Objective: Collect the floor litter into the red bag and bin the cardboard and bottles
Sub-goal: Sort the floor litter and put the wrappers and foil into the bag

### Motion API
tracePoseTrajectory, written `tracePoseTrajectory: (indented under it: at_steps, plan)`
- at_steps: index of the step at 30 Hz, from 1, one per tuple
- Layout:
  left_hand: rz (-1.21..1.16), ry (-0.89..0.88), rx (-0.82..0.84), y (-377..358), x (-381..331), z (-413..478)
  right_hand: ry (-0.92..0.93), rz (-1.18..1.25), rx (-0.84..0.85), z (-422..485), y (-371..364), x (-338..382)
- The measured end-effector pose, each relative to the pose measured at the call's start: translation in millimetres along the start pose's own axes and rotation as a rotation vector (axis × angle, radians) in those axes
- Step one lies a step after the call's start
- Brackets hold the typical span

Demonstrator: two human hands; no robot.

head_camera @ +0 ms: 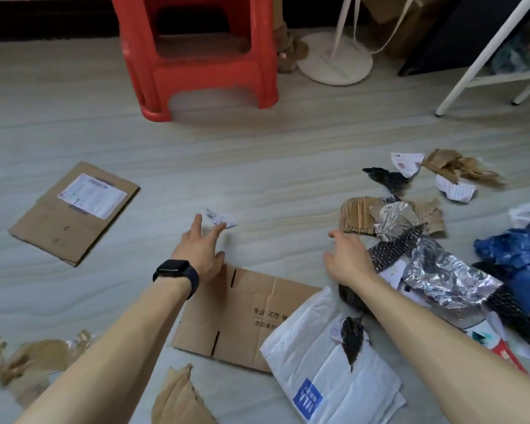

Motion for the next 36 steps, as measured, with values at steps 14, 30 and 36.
tracePoseTrajectory:
  at_steps: [14, 30, 36]
  plan:
    - [0.102, -0.022, -0.112, -17, -11, -2, 0.011, 0.072, -0.263, -13, -25, -8]
    - [0.009, 0.200, -0.274, 81, 125, -222, 0.316, 0.720, 0.217, -157, -6, 190]
    - [0.048, 0.331, -0.407, 160, 197, -387, 0.687, 0.580, 0.467, -323, 6, 323]
Point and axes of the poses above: each hand's wrist, its own z-axis towards the middle knuckle, its own y-axis out of the back of the hand, x = y × z, the point moved 6 cm from there along z, towards the middle knuckle, and after that the axes turned 11 degrees about z, right-handed, at the moved point
